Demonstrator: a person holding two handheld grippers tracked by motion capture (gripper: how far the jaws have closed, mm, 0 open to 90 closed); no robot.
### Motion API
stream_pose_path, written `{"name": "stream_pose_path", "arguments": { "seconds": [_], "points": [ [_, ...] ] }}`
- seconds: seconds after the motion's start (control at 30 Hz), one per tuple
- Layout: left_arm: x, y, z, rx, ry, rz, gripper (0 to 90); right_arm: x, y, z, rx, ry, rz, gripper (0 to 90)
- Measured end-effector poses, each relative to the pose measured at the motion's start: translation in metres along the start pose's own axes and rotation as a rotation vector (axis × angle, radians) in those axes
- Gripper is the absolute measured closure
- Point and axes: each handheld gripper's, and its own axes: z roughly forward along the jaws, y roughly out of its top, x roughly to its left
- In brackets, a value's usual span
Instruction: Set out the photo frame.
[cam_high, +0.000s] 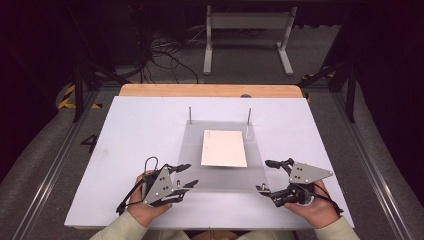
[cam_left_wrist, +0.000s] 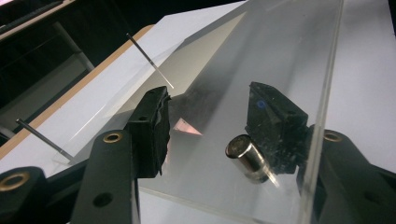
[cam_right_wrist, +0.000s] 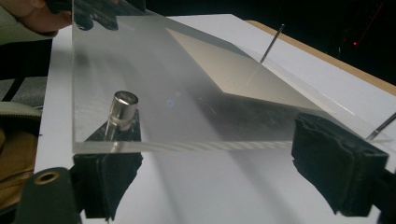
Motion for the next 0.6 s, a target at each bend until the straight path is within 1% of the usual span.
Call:
{"name": "stream_pose_path", "arguments": {
  "seconds": [0.03, 0.07, 0.1, 0.2, 0.23, 0.3, 0.37, 0.4, 0.43, 0.57, 0.6],
  "points": [
    [0.000, 0.000, 0.000, 0.001, 0.001, -0.001, 47.9, 0.002, 0.001, 0.002, -0.008, 0.008, -0.025, 14.1],
    [0.000, 0.000, -0.001, 0.007, 0.005, -0.007, 47.9, 0.003, 0.002, 0.003, -0.016, 0.013, -0.035, 13.7],
    [0.000, 0.000, -0.001, 0.007, 0.005, -0.007, 47.8, 0.003, 0.002, 0.003, -0.016, 0.013, -0.035, 13.7],
    [0.000, 0.000, 0.000, 0.001, -0.001, -0.002, 47.7, 0.007, 0.006, 0.008, -0.047, 0.034, -0.069, 13.1],
    [0.000, 0.000, 0.000, 0.001, -0.001, -0.002, 47.7, 0.008, 0.006, 0.009, -0.050, 0.037, -0.083, 13.1],
    [0.000, 0.000, 0.001, -0.003, -0.004, -0.004, 47.6, 0.008, 0.007, 0.010, -0.054, 0.040, -0.090, 13.1],
    [0.000, 0.000, 0.001, -0.005, -0.007, -0.006, 47.3, 0.010, 0.008, 0.013, -0.062, 0.050, -0.100, 13.8],
    [0.001, 0.000, 0.001, -0.005, -0.008, -0.006, 47.3, 0.010, 0.009, 0.016, -0.061, 0.057, -0.117, 15.0],
    [0.001, 0.000, 0.001, -0.005, -0.009, -0.006, 47.3, 0.010, 0.009, 0.016, -0.061, 0.057, -0.117, 15.0],
    [0.000, 0.000, 0.002, -0.006, -0.010, -0.005, 47.3, 0.011, 0.009, 0.022, -0.062, 0.066, -0.144, 17.2],
    [0.000, 0.000, 0.002, -0.006, -0.010, -0.006, 47.3, 0.011, 0.009, 0.024, -0.065, 0.069, -0.157, 20.3]
  ]
}}
